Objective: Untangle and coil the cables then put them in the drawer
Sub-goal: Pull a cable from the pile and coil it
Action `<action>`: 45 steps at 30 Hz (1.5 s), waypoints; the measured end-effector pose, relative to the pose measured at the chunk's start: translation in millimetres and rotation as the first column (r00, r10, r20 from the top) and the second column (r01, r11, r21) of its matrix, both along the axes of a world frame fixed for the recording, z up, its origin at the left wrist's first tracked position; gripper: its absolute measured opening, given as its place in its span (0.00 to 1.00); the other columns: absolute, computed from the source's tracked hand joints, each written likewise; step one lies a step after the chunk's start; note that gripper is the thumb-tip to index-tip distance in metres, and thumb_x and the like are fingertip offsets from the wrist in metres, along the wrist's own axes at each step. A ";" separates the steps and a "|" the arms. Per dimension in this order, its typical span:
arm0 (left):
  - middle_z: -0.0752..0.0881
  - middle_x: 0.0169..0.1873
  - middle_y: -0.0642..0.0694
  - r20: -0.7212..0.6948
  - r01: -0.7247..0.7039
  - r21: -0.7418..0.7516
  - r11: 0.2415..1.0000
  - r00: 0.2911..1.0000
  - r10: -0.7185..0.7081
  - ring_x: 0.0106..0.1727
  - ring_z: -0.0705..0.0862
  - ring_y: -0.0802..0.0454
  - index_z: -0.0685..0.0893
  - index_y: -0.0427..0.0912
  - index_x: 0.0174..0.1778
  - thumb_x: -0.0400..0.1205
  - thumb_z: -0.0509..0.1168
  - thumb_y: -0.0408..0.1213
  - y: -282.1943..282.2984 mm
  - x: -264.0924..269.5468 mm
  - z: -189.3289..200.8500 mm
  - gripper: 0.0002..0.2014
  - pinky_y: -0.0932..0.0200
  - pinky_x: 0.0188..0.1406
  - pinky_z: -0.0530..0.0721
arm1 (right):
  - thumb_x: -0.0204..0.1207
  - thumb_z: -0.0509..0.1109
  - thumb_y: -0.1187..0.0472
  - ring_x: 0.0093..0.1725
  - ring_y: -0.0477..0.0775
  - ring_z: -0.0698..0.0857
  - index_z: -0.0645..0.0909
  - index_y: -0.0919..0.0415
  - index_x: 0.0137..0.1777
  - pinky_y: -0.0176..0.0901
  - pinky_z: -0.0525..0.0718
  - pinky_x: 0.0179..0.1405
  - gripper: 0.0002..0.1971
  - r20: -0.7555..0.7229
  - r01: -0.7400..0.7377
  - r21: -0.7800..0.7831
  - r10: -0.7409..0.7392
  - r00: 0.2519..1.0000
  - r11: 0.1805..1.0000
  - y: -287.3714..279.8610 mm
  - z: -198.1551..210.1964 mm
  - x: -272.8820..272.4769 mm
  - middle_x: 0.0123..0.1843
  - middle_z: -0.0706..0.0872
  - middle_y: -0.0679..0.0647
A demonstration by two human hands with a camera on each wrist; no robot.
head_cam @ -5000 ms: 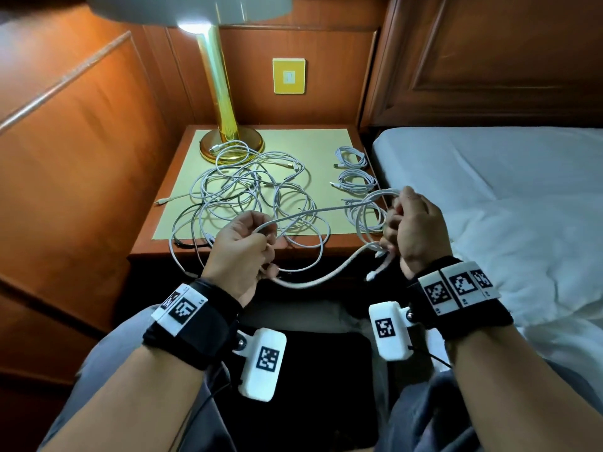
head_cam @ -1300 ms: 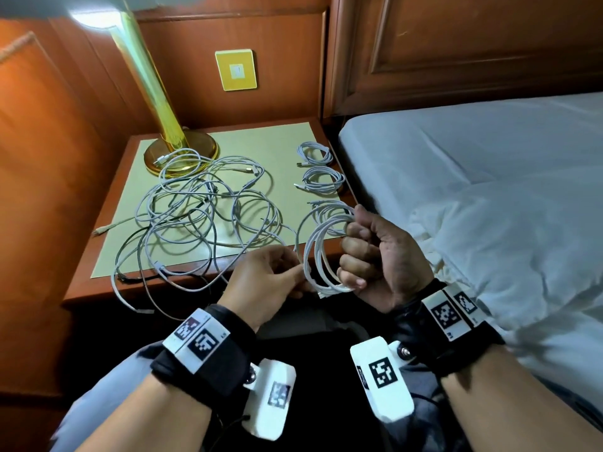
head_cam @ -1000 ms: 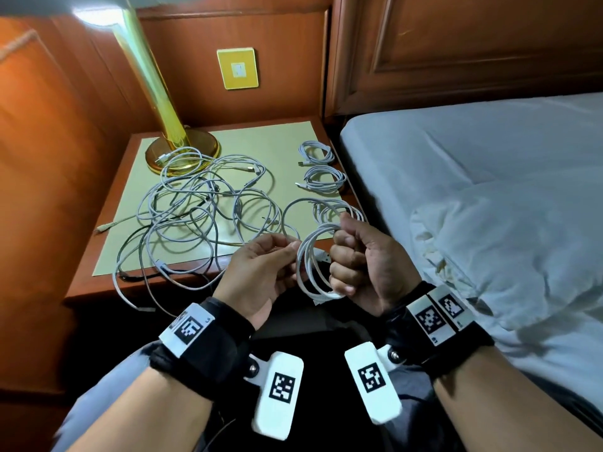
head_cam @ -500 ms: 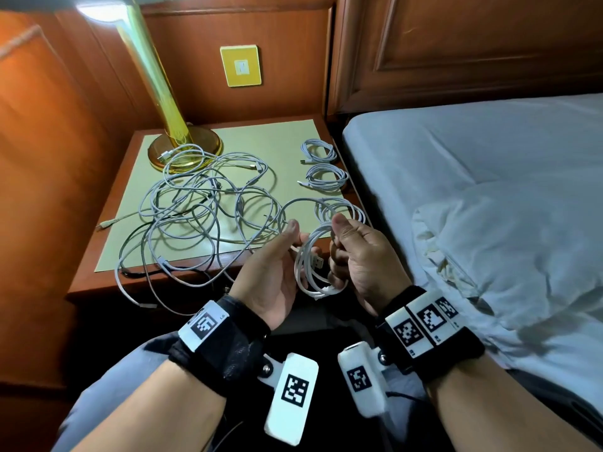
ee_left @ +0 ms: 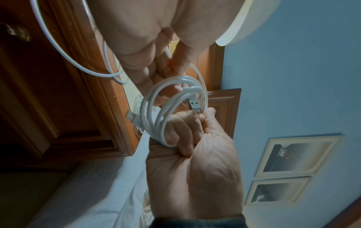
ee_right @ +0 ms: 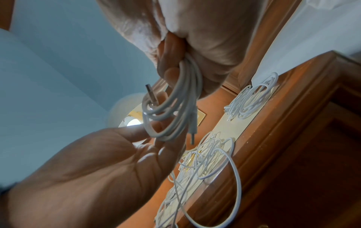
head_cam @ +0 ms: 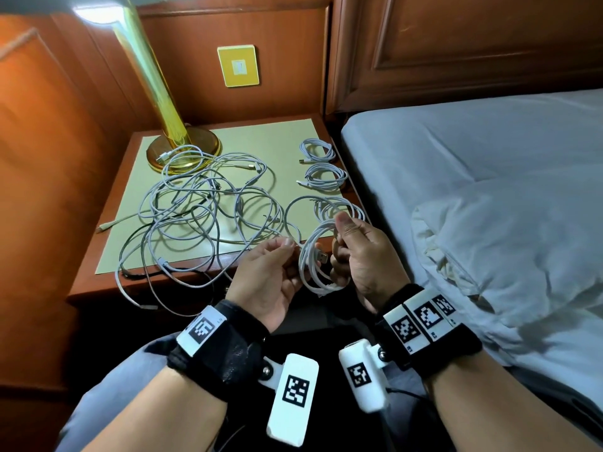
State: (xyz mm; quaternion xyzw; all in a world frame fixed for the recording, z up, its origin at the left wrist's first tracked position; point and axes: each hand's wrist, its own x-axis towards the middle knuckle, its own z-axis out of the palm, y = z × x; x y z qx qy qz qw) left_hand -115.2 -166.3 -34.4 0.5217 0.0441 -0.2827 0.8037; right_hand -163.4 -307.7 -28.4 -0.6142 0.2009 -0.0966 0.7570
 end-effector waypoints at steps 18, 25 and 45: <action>0.92 0.42 0.45 0.461 -0.082 0.458 0.885 0.874 -0.157 0.45 0.92 0.44 0.84 0.46 0.47 0.70 0.78 0.44 0.8 -8.4 -1.8 0.14 0.40 0.53 0.90 | 0.85 0.62 0.45 0.22 0.48 0.62 0.71 0.56 0.36 0.39 0.63 0.24 0.19 0.067 0.008 -0.007 -0.008 0.998 1.000 6.9 -7.5 4.0 0.23 0.65 0.47; 0.88 0.30 0.56 0.628 -0.343 0.631 0.695 0.752 -0.199 0.31 0.85 0.62 0.89 0.52 0.37 0.72 0.82 0.45 9.1 -3.2 1.4 0.08 0.65 0.35 0.83 | 0.76 0.63 0.39 0.22 0.50 0.62 0.71 0.53 0.35 0.45 0.63 0.25 0.19 0.141 0.021 -0.018 -0.019 0.990 1.000 5.3 -7.1 5.7 0.24 0.64 0.49; 0.88 0.47 0.37 0.104 0.224 0.107 0.969 0.966 -0.235 0.48 0.84 0.38 0.84 0.27 0.62 0.72 0.74 0.40 -3.5 -16.1 5.2 0.26 0.60 0.37 0.88 | 0.84 0.63 0.44 0.21 0.47 0.63 0.71 0.56 0.37 0.40 0.72 0.24 0.19 0.231 -0.047 0.388 -0.048 0.972 0.920 -11.4 7.2 3.2 0.25 0.62 0.49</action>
